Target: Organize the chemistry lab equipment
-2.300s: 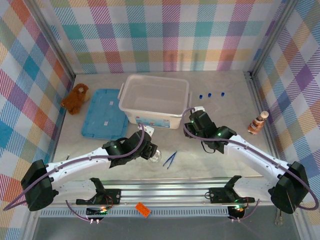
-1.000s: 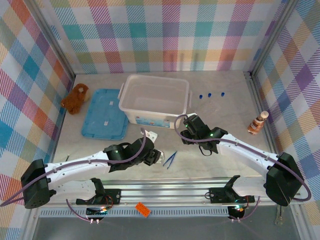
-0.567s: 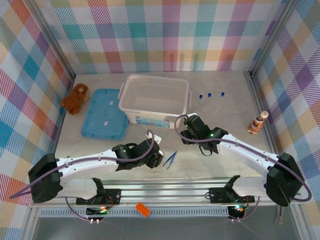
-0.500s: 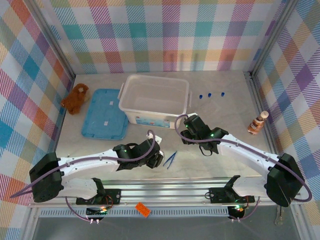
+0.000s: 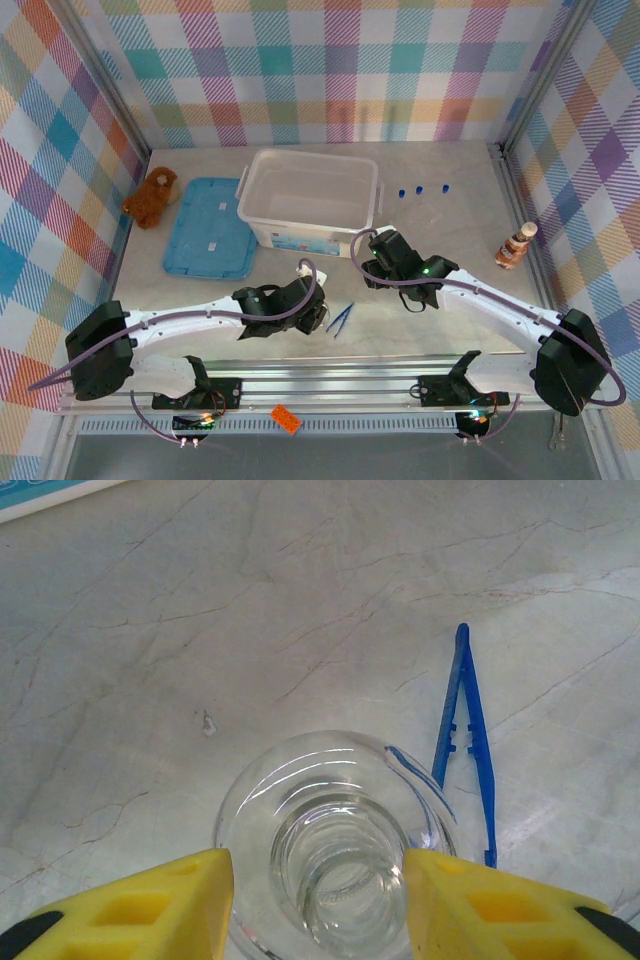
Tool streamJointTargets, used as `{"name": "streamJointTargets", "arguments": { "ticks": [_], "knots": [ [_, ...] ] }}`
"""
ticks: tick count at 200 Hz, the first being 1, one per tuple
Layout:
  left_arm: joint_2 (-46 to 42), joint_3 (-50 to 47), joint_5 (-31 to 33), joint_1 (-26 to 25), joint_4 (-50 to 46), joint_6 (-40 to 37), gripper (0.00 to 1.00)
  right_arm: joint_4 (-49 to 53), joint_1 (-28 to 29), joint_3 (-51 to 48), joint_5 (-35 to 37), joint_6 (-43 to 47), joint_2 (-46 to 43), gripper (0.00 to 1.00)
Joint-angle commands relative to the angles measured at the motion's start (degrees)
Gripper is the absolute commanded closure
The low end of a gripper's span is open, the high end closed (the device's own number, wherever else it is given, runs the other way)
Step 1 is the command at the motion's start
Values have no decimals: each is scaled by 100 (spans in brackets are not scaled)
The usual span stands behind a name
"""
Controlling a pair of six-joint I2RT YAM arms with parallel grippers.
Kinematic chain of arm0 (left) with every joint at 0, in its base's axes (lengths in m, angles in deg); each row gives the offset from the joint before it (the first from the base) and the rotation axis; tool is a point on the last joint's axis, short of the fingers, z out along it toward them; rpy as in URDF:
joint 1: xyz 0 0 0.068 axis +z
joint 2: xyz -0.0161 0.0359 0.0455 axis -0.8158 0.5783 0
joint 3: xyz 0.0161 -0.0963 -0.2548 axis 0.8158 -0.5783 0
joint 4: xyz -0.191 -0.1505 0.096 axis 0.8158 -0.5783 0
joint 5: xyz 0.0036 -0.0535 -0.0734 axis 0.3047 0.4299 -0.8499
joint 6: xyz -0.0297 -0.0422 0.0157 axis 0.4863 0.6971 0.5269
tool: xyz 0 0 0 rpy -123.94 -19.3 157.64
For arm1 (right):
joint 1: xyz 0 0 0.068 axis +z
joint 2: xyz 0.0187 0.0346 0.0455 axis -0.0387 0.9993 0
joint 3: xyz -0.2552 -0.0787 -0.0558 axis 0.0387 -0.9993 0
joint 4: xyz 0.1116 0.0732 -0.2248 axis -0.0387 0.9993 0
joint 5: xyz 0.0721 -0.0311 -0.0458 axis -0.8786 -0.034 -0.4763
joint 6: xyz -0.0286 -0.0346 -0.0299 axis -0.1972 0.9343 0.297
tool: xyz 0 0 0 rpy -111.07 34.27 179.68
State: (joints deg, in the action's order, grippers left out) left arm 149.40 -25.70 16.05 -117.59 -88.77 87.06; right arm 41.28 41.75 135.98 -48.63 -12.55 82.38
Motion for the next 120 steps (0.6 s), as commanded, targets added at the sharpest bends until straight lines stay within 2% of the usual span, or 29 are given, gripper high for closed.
{"name": "streamJointTargets", "arguments": {
  "ticks": [1,21,75,120],
  "knots": [
    [86,185,57,-63,-23,36,52,6,33,-55,83,11,-80,43],
    [128,191,41,-56,-8,32,53,-7,31,-55,86,9,-74,43],
    [133,215,88,-63,-39,36,68,-4,34,-62,105,-3,-65,43],
    [161,230,209,-62,-75,49,74,-11,33,-64,126,2,-81,43]
  ]
}}
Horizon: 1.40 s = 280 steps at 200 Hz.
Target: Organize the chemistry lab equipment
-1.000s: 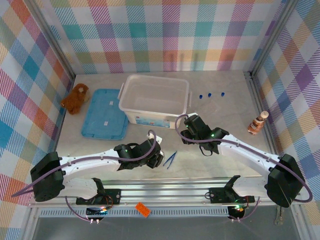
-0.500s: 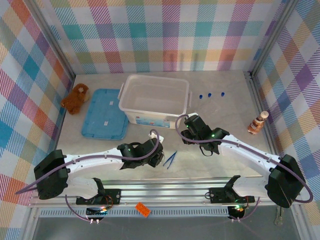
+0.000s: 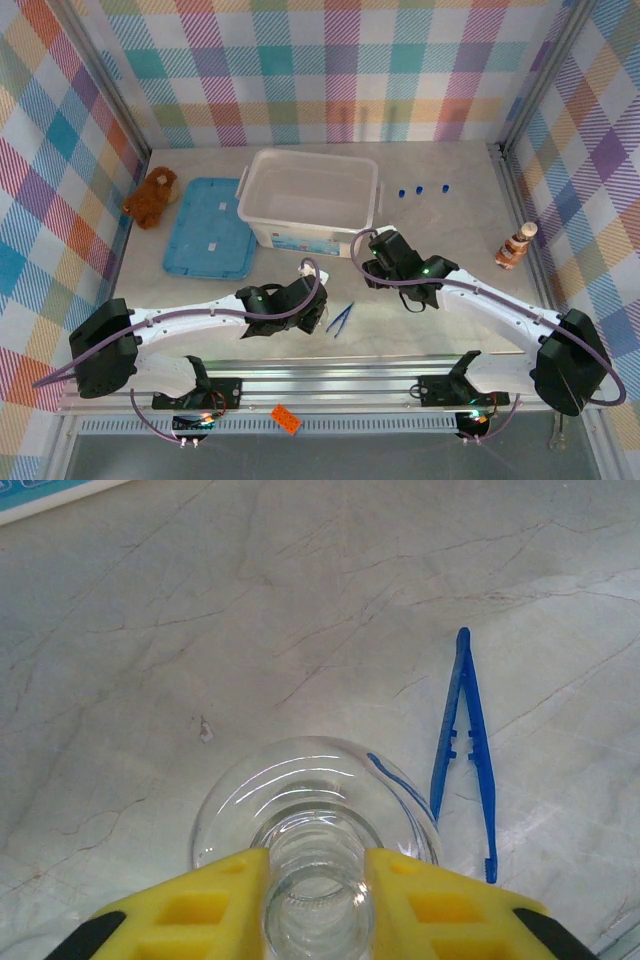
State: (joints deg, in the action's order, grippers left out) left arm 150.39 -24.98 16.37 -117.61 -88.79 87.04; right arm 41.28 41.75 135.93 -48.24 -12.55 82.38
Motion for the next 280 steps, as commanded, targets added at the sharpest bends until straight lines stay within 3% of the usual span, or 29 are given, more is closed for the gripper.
{"name": "streamJointTargets", "arguments": {
  "ticks": [1,136,233,280],
  "knots": [
    [62,155,184,-60,-74,51,75,-14,33,-60,89,-1,-82,43],
    [-232,1184,378,27,-650,-357,86,-4,33,-91,227,-22,-276,44],
    [-66,3584,269,528,-1822,-949,87,165,16,4,633,-163,-141,45],
    [529,4978,273,971,-2085,-1443,88,195,-11,56,545,-193,-241,45]
  ]
}}
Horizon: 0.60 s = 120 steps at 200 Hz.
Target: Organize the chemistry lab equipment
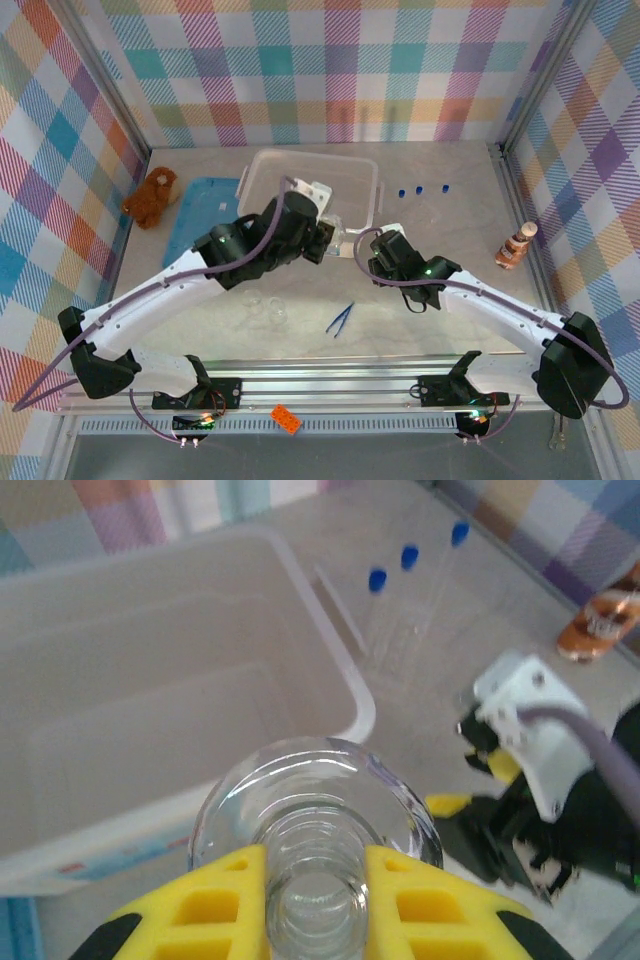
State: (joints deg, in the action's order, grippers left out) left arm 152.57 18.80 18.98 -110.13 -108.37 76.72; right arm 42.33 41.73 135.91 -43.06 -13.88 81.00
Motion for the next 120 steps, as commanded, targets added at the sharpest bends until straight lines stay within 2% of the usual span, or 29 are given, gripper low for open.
{"name": "streamJointTargets", "arguments": {
  "ticks": [1,78,120],
  "knots": [
    [331,622,7,239,-124,-420,88,89,-4,58,29,-62,-103,45],
    [2026,2109,-792,1289,145,-607,88,407,-156,362,-128,-14,-254,44],
    [3010,2703,-1076,1584,160,-605,89,592,-272,461,-224,-30,-366,44]
  ]
}}
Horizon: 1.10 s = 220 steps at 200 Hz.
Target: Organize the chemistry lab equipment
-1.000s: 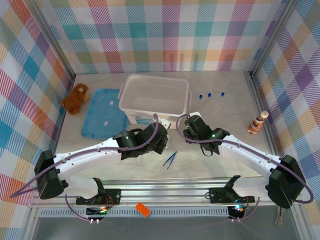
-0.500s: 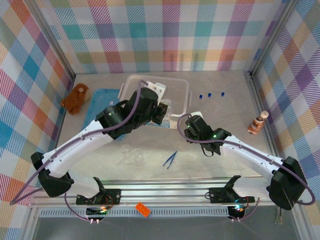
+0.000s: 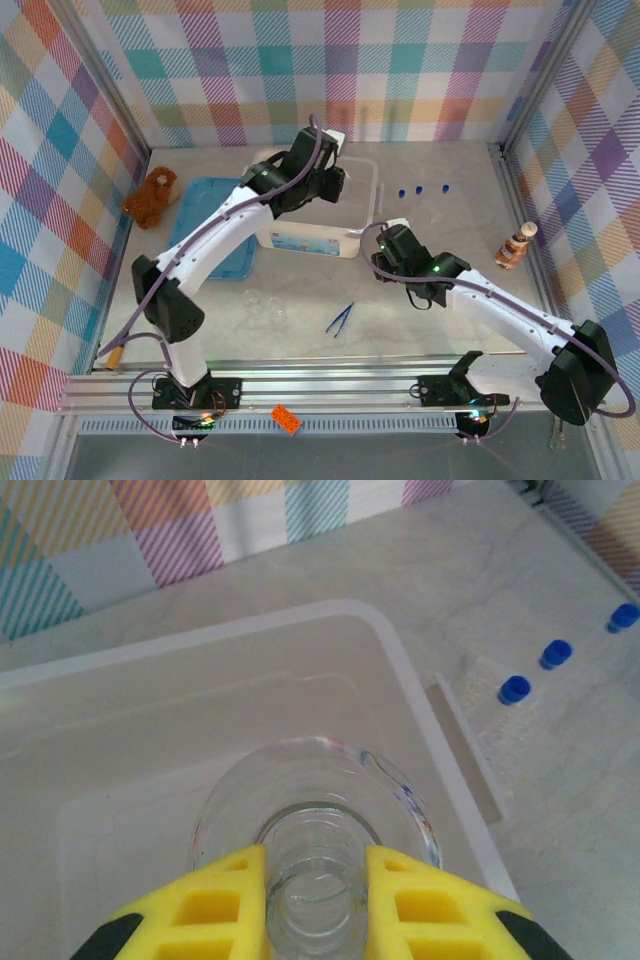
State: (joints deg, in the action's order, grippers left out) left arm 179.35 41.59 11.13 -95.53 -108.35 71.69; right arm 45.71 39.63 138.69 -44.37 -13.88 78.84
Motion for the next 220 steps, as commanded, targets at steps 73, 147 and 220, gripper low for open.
{"name": "streamJointTargets", "arguments": {
  "ticks": [73,147,220],
  "knots": [
    [1612,1193,-691,467,108,63,91,568,-101,232,-172,-279,-332,44],
    [2493,1713,-932,614,88,146,91,646,-106,175,-171,-391,-310,44],
    [2876,1926,-1012,614,-5,179,91,96,-155,69,-865,182,-360,43]
  ]
}}
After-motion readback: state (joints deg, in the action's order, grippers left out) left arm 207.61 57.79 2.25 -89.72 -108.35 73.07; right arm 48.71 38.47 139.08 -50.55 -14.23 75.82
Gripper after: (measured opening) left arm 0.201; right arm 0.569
